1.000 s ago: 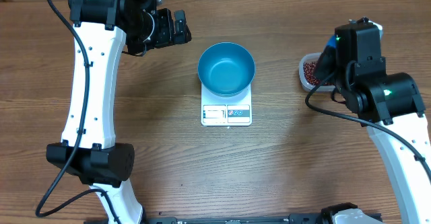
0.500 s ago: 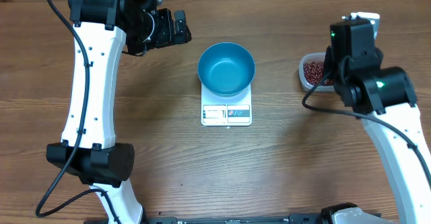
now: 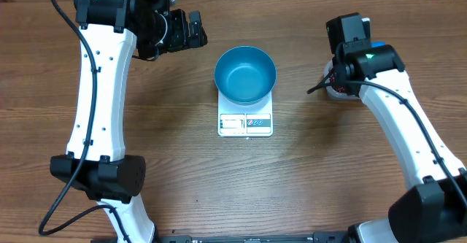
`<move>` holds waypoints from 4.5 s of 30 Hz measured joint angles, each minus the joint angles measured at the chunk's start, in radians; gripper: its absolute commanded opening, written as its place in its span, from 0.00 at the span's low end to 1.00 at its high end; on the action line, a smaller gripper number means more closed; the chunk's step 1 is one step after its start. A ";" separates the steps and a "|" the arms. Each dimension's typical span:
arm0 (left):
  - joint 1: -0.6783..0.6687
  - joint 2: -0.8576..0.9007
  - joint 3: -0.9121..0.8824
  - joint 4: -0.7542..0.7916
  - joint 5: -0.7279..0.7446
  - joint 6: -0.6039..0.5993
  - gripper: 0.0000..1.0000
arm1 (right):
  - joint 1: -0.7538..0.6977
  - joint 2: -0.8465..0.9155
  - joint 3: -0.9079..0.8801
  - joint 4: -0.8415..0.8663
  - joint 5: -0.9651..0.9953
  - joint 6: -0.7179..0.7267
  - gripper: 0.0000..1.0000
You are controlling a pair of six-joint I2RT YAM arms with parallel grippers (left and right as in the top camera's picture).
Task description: Scoop item into bowl and weigh 150g on scale
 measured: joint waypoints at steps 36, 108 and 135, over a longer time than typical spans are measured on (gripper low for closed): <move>0.000 0.000 0.000 0.000 0.000 0.000 0.99 | -0.020 0.137 0.000 0.007 0.021 -0.018 0.04; 0.000 0.000 0.000 -0.018 -0.002 -0.001 0.49 | -0.078 0.137 0.000 0.014 -0.058 -0.018 0.04; -0.285 0.000 0.000 -0.152 -0.282 0.404 0.04 | -0.078 0.137 0.000 0.017 -0.083 -0.018 0.04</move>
